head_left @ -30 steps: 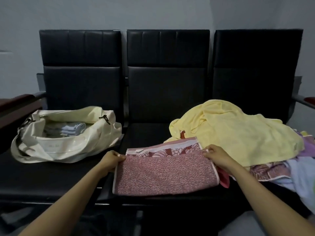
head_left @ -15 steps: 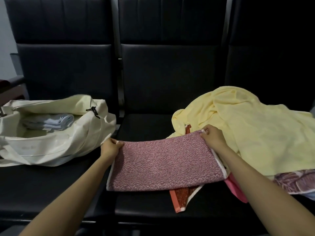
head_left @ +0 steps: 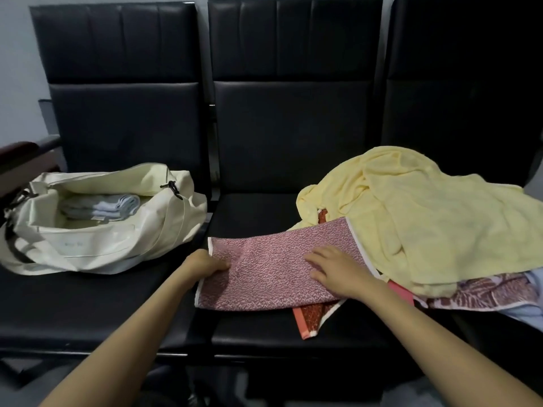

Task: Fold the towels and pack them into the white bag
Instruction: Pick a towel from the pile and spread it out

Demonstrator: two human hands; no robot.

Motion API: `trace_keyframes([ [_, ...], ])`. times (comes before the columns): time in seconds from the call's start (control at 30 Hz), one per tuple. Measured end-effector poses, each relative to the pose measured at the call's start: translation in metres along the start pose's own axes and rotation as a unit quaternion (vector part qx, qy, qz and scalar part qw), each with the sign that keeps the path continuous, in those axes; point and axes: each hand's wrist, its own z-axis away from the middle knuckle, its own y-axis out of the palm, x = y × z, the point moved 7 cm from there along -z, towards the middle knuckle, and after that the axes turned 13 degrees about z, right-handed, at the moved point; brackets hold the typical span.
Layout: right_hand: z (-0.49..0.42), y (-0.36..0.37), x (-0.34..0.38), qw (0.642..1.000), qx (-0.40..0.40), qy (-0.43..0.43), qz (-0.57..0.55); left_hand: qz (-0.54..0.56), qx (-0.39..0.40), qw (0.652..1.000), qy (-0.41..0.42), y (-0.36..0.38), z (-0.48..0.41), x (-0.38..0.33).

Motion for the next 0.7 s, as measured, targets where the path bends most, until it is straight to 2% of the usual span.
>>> trace_keyframes([
  [0.1, 0.006, 0.016, 0.003, 0.998, 0.067, -0.009, 0.015, 0.089, 0.031, 0.995, 0.041, 0.0, 0.013, -0.013],
  [0.23, 0.013, 0.017, 0.002, 0.998, 0.068, 0.0, -0.011, 0.128, 0.053, 0.98, 0.144, -0.006, 0.032, -0.045],
  [0.3, 0.013, 0.019, 0.004, 0.998, 0.068, -0.001, -0.016, 0.134, 0.103, 0.973, 0.155, 0.001, 0.045, -0.067],
  [0.4, 0.009, 0.014, 0.003, 0.999, 0.019, -0.007, -0.05, 0.155, 0.178, 0.961, 0.141, 0.021, 0.068, -0.101],
  [0.5, 0.001, 0.006, -0.013, 0.975, -0.06, 0.019, -0.212, 0.135, 0.231, 0.952, 0.149, 0.058, 0.082, -0.13],
  [0.53, -0.001, 0.004, -0.021, 0.952, -0.079, 0.05, -0.292, 0.125, 0.245, 0.949, 0.155, 0.074, 0.086, -0.138],
  [0.57, -0.002, 0.003, -0.031, 0.913, -0.096, 0.09, -0.387, 0.111, 0.255, 0.946, 0.165, 0.09, 0.09, -0.146],
  [0.67, -0.001, 0.008, -0.053, 0.727, -0.093, 0.191, -0.653, 0.061, 0.254, 0.946, 0.194, 0.136, 0.096, -0.158],
  [0.7, 0.001, 0.009, -0.057, 0.685, -0.075, 0.209, -0.694, 0.055, 0.256, 0.945, 0.193, 0.15, 0.097, -0.158],
])
